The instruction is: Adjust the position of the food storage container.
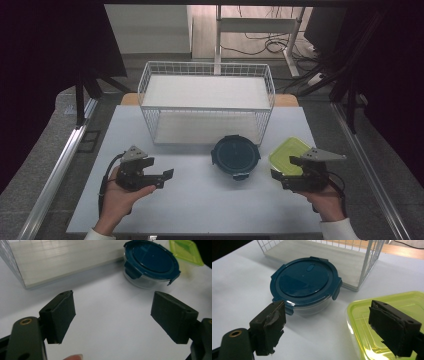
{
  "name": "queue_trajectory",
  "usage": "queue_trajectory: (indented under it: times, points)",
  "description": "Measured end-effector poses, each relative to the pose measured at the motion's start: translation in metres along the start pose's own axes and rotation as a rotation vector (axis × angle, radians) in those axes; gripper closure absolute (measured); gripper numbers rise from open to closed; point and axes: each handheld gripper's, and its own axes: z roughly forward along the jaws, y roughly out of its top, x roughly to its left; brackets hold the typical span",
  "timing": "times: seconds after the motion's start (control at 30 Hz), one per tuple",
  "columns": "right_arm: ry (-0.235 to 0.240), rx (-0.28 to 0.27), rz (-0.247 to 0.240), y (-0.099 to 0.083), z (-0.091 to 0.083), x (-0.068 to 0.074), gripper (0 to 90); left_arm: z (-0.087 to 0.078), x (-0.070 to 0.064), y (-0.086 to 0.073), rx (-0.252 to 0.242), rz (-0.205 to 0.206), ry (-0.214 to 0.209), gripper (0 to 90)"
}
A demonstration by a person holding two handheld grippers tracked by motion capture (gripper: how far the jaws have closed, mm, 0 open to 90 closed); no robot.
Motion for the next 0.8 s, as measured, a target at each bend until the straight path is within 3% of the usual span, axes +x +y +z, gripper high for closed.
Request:
queue_trajectory:
  times: [0.13,0.23,0.43,0.6,0.8]
  points:
    - [-0.003,0.014,0.005,-0.005,0.001,-0.003,14.3,-0.005,-0.002,0.004,-0.008,0.015,0.015,18.8]
    - [-0.017,0.013,0.028,-0.006,0.001,-0.006,14.3,-0.007,-0.001,0.001,-0.007,0.0,-0.007,18.6]
    - [-0.023,0.009,0.074,-0.005,0.0,-0.007,15.7,-0.004,-0.001,-0.005,0.018,0.01,-0.017,18.5]
    - [-0.011,0.035,0.053,-0.009,0.001,-0.001,16.4,0.002,-0.005,-0.003,0.032,0.023,-0.029,18.5]
    - [-0.01,0.047,0.049,-0.009,0.0,-0.005,18.5,0.004,-0.003,-0.003,0.038,0.015,-0.023,18.4]
